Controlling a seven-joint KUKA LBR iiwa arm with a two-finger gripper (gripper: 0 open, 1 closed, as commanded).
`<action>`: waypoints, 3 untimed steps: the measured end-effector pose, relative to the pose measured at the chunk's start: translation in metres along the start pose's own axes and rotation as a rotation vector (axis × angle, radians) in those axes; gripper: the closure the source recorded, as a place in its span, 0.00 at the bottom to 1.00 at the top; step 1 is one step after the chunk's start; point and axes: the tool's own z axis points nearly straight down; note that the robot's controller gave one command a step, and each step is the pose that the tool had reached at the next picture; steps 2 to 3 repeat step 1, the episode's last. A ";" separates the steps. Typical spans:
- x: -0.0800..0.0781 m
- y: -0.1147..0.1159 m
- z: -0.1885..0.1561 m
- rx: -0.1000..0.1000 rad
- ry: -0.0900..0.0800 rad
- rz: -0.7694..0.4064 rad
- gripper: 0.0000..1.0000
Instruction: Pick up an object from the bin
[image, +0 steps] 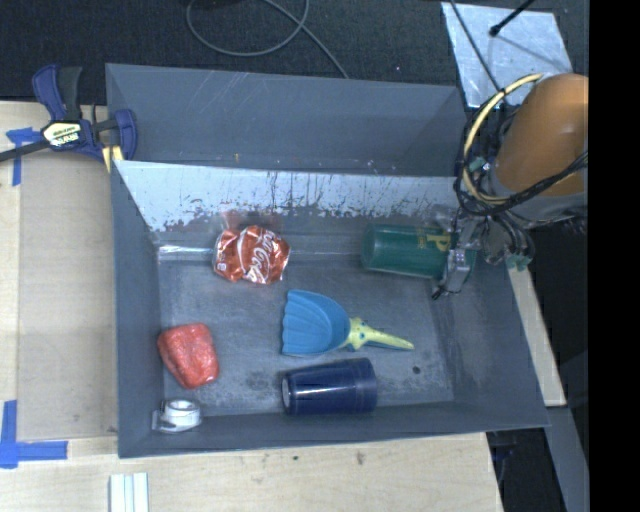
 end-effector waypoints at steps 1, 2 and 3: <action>0.005 -0.013 -0.041 0.000 -0.003 -0.006 1.00; 0.005 -0.013 -0.041 0.000 -0.003 -0.006 1.00; 0.005 -0.013 -0.041 0.000 -0.003 -0.006 1.00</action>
Offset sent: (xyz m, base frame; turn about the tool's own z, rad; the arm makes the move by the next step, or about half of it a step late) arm -0.0020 -0.0174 0.0865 0.0002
